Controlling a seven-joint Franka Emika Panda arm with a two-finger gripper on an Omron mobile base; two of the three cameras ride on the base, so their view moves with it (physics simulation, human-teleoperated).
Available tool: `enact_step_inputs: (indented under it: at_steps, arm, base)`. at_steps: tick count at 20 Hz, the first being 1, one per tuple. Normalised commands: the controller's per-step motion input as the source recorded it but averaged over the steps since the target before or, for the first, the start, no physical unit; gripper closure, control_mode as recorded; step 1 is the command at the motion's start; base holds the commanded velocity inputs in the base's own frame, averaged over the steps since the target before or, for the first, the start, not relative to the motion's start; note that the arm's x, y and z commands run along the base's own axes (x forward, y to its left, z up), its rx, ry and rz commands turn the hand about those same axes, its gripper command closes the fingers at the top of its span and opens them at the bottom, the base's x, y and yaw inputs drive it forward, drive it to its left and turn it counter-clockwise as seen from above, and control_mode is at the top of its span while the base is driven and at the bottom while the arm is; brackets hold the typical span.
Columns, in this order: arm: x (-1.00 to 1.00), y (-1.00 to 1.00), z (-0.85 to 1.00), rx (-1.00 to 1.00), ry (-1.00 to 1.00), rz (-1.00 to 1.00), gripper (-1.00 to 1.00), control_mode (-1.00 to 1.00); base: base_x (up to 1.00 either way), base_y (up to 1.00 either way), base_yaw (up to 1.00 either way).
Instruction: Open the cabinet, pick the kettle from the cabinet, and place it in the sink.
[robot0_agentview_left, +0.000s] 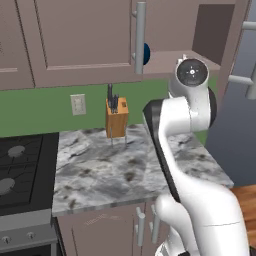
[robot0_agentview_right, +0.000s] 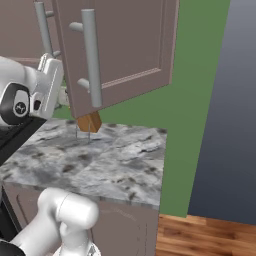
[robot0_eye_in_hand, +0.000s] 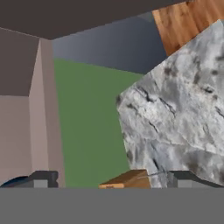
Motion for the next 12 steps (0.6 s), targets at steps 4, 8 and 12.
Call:
enact_step_inputs:
  at_steps: [4,8,12]
  arm:
    - [0.23,-0.22,0.00,0.00,0.11,-0.35,-1.00,-1.00]
    - [0.08,-0.30,0.00,0.00,0.07,-0.25,-1.00,-1.00]
    - [0.00,-0.36,0.00,0.00,0.00,-0.13,-1.00,-1.00]
  base:
    - [0.00,0.00,0.00]
    - [0.00,0.00,0.00]
    - [0.00,0.00,0.00]
